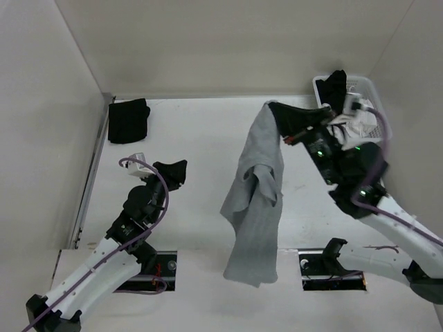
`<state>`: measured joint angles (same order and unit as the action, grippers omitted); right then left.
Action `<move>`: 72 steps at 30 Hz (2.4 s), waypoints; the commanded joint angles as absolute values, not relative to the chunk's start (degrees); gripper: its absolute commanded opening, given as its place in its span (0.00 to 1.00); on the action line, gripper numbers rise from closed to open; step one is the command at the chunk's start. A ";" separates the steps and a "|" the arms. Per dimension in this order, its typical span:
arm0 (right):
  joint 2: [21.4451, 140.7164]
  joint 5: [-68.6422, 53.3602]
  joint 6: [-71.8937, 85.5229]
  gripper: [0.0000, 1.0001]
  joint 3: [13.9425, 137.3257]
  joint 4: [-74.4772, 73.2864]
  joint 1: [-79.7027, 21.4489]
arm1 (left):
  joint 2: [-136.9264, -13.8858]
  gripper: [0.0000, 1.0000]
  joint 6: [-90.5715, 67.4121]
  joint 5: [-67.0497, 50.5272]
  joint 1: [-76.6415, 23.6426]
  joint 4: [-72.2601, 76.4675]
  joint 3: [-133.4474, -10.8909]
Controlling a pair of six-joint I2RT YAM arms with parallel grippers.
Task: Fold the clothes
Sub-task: Move the tank top to the center of the board, then flatten the tank top out
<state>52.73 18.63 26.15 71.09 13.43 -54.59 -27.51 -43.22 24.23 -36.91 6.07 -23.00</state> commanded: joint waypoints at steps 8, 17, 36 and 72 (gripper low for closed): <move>99.54 -11.68 54.22 0.19 70.37 31.91 -21.94 | -35.50 0.37 -42.10 25.75 -33.00 2.90 -23.47; 91.61 -4.85 46.16 0.17 63.23 20.33 -22.70 | -46.74 0.21 -42.01 24.35 -41.86 -3.34 -23.20; 58.27 17.93 55.02 0.38 24.78 -7.65 -50.94 | -82.07 0.35 -43.51 17.23 -44.43 13.27 -32.25; 93.34 10.19 51.15 0.07 50.36 13.62 -59.19 | -61.98 0.21 -47.81 20.30 -23.51 8.89 -21.63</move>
<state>89.86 9.85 47.18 46.59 11.20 -56.99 -70.50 -46.61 19.49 -23.33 14.02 -26.70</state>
